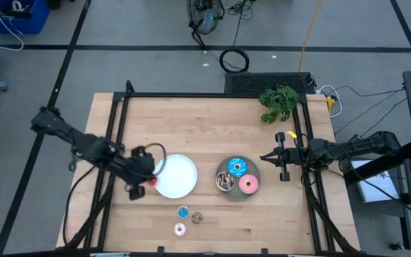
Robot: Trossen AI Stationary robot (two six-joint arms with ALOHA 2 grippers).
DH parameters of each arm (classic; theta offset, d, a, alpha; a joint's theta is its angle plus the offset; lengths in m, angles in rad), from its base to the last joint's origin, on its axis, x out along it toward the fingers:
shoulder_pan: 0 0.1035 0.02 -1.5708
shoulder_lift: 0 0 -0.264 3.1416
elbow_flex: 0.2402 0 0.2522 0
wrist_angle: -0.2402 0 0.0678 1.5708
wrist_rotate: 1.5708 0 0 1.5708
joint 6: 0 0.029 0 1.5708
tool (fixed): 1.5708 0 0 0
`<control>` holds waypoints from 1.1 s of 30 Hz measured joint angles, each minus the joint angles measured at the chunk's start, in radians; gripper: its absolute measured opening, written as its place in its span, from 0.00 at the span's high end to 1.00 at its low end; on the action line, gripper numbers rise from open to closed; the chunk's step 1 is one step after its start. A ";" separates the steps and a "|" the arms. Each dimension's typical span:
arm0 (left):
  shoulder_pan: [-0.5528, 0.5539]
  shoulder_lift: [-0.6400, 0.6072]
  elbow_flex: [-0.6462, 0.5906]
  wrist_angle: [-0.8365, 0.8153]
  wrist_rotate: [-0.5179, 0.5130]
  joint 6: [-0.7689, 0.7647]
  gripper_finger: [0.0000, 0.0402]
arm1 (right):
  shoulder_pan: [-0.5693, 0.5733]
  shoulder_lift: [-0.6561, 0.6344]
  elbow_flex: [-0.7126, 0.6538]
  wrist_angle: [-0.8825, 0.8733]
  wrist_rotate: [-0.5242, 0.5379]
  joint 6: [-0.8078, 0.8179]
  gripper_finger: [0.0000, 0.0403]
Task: Pick & Place donuts
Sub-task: Put the small orange donut on the white plate
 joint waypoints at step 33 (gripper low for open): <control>0.214 0.211 0.000 -0.070 -0.060 0.078 0.94 | -0.001 0.000 0.000 0.000 -0.003 -0.014 1.00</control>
